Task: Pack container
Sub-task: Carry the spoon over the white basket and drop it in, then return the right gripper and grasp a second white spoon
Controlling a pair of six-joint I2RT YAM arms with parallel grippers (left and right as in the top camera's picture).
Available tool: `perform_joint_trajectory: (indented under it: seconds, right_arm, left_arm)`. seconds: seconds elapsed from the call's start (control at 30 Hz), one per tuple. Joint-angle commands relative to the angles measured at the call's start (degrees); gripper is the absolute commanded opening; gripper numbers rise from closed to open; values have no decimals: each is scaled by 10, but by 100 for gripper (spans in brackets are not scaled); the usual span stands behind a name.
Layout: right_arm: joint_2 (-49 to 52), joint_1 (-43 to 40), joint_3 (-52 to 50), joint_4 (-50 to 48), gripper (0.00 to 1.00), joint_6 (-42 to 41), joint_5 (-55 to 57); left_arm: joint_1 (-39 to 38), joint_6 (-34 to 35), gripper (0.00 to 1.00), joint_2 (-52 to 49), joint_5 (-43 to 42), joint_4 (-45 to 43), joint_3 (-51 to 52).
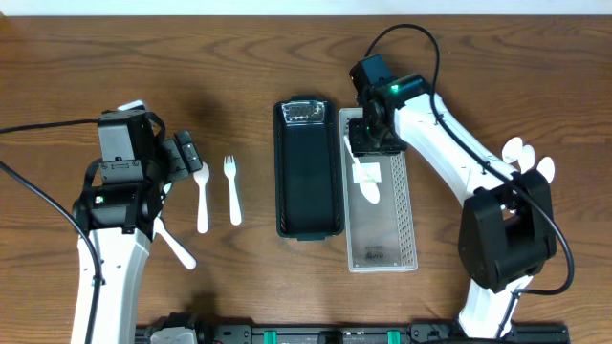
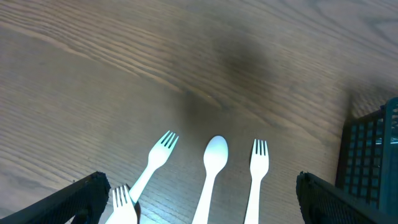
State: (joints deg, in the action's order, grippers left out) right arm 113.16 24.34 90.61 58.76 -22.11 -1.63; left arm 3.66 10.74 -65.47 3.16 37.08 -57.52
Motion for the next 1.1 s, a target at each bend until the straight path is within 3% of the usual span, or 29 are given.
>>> perform_joint_trajectory:
  seconds: [0.0,0.13,0.3,0.4,0.57,1.07]
  right_arm:
    - [-43,-20,21,5,43,3,40]
    - [-110,-63,49,18,55,3,92]
    - [-183,-184,53,21,59,-16,94]
    - [-184,-267,52,37,68,-21,93]
    - [-141,-361,36,55,73,-23,91]
    - [-2,-401,-73,-15,75,-5,67]
  left_arm:
    - [2,7,98,0,3,0,-11]
    - [2,7,98,0,3,0,-11]
    - [2,7,98,0,3,0,-11]
    - [2,7,98,0,3,0,-11]
    - [2,7,98,0,3,3,-11]
    - [2,7,98,0,3,6,-11]
